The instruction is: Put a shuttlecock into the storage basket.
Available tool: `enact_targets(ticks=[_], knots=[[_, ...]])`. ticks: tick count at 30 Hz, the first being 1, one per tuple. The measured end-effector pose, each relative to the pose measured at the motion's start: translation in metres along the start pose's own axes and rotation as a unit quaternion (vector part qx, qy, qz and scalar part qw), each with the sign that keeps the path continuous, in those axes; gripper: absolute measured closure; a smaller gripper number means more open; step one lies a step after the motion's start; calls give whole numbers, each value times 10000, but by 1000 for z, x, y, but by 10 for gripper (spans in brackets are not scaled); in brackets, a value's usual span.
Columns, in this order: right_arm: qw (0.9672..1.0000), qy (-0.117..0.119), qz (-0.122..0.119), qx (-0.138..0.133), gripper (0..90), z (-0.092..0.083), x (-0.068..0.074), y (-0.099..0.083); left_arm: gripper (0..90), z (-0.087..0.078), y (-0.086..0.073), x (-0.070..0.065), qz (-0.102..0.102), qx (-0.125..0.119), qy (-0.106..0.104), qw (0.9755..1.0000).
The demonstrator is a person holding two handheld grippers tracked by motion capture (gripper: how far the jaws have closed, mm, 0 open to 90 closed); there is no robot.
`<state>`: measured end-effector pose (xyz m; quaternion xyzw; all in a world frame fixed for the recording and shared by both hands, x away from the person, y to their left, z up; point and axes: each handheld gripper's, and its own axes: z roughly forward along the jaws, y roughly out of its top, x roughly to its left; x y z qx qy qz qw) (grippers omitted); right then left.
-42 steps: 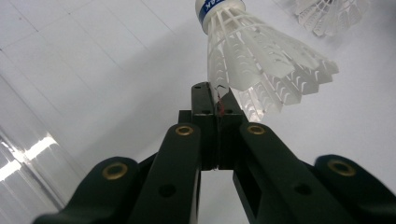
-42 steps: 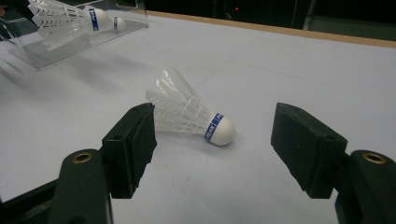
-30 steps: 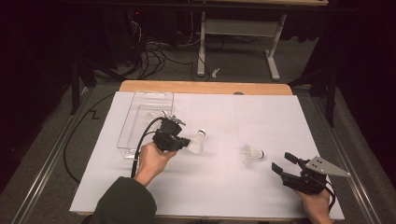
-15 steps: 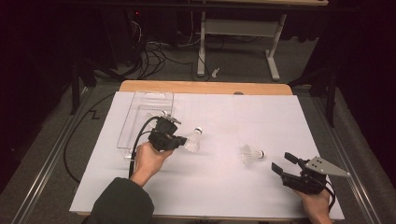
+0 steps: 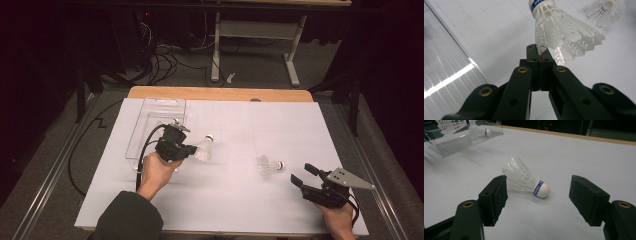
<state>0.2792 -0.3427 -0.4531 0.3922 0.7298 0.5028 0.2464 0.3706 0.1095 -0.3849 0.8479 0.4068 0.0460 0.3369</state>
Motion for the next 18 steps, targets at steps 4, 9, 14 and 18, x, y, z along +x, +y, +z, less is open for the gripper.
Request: enact_targets(ticks=[4,9,14,18], knots=[[10000,-1,1,2,313,0,0,0,897,-3,-1,2,-18,-29,13,10000],[10000,-3,-5,3,313,0,0,0,897,-6,-2,3,-33,-73,23,10000],[10000,-3,-3,2,312,0,0,0,897,-8,-3,3,-63,-136,57,9999],[10000,-5,-2,3,313,0,0,0,897,-11,-3,5,-77,-157,84,9998]])
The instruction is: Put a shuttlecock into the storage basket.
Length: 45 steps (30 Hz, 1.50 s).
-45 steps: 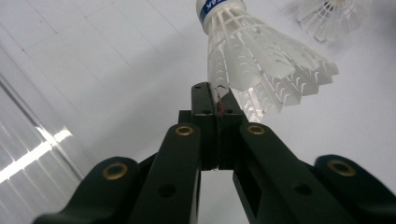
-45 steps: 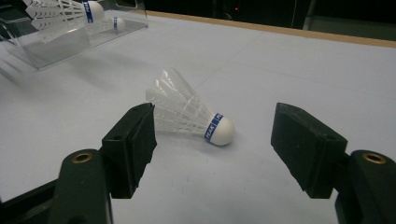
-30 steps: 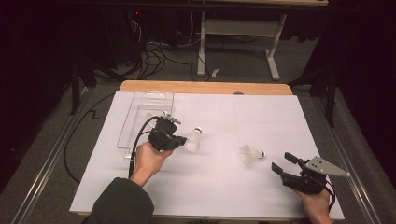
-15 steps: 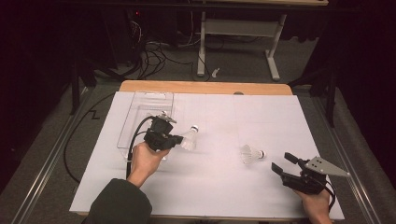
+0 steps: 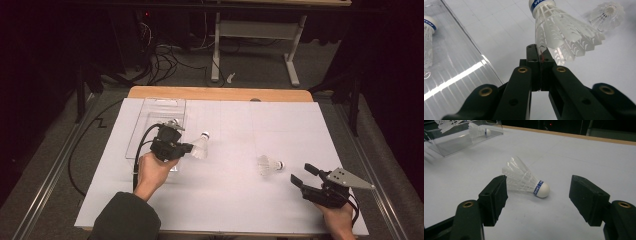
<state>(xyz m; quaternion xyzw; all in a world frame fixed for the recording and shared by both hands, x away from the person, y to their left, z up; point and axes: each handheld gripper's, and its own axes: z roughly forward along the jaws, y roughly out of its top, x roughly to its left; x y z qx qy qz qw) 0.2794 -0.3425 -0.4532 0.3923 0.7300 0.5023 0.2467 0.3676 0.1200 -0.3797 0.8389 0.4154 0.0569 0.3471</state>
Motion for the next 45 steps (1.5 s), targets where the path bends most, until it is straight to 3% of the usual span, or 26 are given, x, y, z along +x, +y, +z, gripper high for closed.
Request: enact_targets(ticks=[45], knots=[[10000,0,21,34,312,1,0,0,896,-27,-7,19,-203,-236,232,9992]])
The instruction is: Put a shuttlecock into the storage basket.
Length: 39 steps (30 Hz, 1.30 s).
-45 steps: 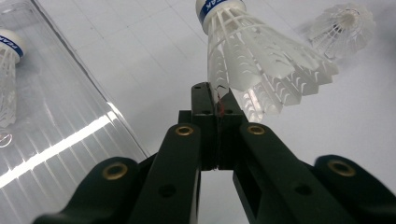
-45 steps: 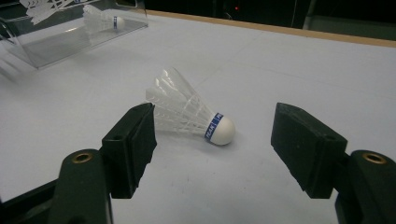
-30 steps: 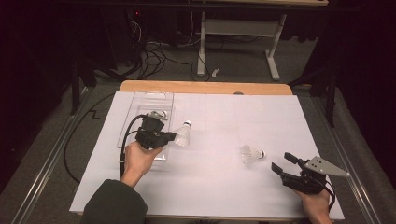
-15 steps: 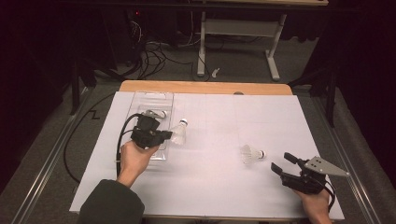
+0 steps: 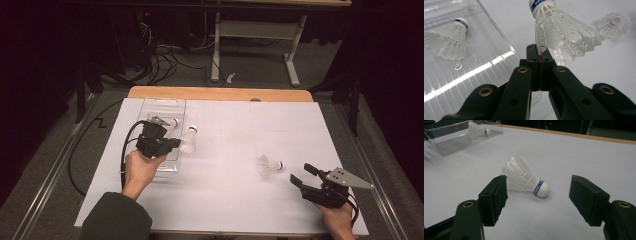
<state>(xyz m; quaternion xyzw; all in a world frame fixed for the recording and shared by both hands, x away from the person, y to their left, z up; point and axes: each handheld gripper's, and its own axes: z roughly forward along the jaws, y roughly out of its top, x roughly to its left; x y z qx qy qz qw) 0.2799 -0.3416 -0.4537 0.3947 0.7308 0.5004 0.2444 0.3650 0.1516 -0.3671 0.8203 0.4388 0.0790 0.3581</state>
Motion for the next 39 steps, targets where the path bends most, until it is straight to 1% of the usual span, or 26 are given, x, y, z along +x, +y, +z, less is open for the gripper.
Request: enact_targets(ticks=[11,20,26,39], knots=[[10000,6,-2,-18,311,0,0,0,897,-9,0,8,-59,-44,130,9999],[10000,4,-2,-13,311,0,0,0,897,-15,-3,16,-145,-106,220,9996],[10000,4,-8,-14,311,0,0,0,896,-18,-6,23,-241,-191,290,9991],[10000,3,-7,-6,311,0,0,0,896,-24,-10,34,-378,-265,431,9980]])
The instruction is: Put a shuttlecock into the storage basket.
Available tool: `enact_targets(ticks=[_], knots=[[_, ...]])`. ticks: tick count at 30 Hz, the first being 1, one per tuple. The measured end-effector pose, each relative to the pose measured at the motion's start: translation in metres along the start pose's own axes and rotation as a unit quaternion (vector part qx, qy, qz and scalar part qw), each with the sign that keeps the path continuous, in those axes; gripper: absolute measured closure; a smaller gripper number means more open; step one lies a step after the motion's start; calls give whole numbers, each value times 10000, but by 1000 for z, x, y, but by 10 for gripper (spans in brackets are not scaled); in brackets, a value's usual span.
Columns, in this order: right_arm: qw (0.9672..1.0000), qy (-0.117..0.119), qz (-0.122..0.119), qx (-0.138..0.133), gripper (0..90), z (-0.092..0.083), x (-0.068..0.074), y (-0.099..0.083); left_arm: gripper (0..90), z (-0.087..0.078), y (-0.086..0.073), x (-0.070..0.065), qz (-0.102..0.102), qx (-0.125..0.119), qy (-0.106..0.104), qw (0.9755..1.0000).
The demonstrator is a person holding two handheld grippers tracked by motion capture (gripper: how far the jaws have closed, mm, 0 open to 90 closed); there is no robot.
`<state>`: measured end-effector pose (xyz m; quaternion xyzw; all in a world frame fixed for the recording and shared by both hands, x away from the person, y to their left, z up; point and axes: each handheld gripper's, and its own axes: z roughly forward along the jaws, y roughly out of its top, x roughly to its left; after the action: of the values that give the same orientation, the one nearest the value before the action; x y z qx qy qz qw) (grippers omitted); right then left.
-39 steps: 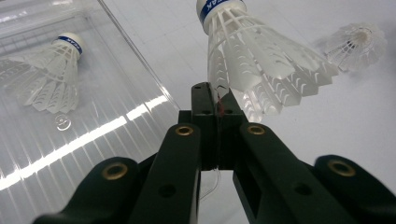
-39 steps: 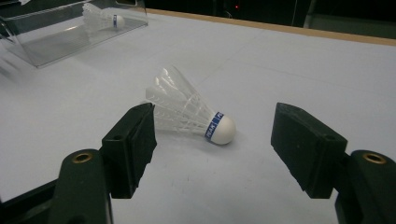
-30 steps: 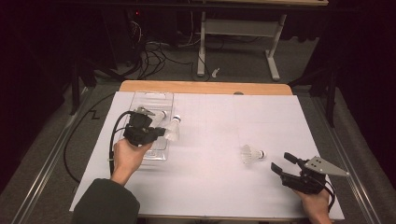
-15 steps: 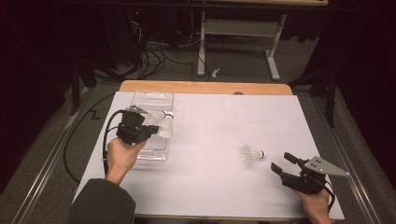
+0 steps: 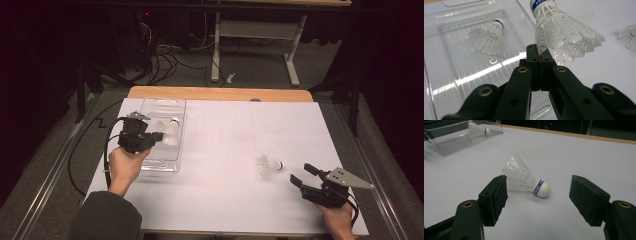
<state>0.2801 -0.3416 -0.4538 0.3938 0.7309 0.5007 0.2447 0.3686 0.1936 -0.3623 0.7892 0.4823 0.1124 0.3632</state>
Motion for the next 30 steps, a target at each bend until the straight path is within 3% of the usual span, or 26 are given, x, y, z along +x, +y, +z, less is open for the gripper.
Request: enact_targets(ticks=[30], knots=[[10000,-8,-12,4,311,0,0,0,895,-5,-7,30,-378,-39,334,9987]])
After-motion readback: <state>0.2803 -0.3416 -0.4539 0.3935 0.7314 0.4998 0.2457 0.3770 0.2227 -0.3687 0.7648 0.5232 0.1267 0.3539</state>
